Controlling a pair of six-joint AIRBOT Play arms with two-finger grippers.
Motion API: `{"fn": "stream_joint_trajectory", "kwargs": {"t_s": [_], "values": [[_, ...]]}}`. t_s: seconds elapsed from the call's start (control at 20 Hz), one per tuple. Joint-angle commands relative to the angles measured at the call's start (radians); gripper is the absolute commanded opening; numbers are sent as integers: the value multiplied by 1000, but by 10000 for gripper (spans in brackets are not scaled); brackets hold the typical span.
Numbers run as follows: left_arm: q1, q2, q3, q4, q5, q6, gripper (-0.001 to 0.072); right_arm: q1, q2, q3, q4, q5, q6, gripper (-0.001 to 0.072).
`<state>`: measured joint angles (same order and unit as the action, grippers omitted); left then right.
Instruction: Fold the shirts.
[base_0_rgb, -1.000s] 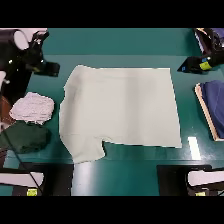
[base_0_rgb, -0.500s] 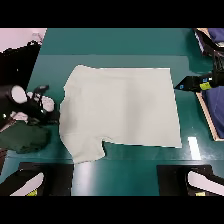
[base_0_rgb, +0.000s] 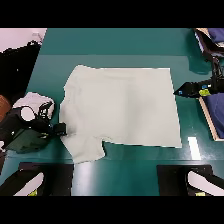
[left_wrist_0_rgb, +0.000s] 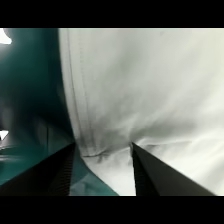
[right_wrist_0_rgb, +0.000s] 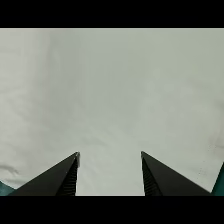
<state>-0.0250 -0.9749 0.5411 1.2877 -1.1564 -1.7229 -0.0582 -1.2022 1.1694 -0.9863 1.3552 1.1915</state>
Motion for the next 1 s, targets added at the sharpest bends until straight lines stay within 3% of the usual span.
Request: {"fn": "stream_joint_trajectory", "kwargs": {"t_s": [0.0, 0.05, 0.15, 0.4, 0.65, 0.95], "values": [[0, -2, -45, -53, 76, -6, 409, 0, 4, -4, 0, 16, 0, 437], [0, -2, -44, -53, 74, -6, 324, 0, 4, -5, 0, 24, 0, 437], [0, -2, -29, -53, 64, -5, 33, -18, 4, -5, -1, 56, 0, 437], [0, -1, 89, -51, -10, 37, 27, -159, 21, -50, -42, 188, 5, 432], [0, -1, 190, -67, -22, 86, 27, -356, 130, -367, -283, 167, 35, 447], [0, -1, 208, -69, 24, 103, 27, -419, 134, -653, -262, 81, 38, 446]]}}
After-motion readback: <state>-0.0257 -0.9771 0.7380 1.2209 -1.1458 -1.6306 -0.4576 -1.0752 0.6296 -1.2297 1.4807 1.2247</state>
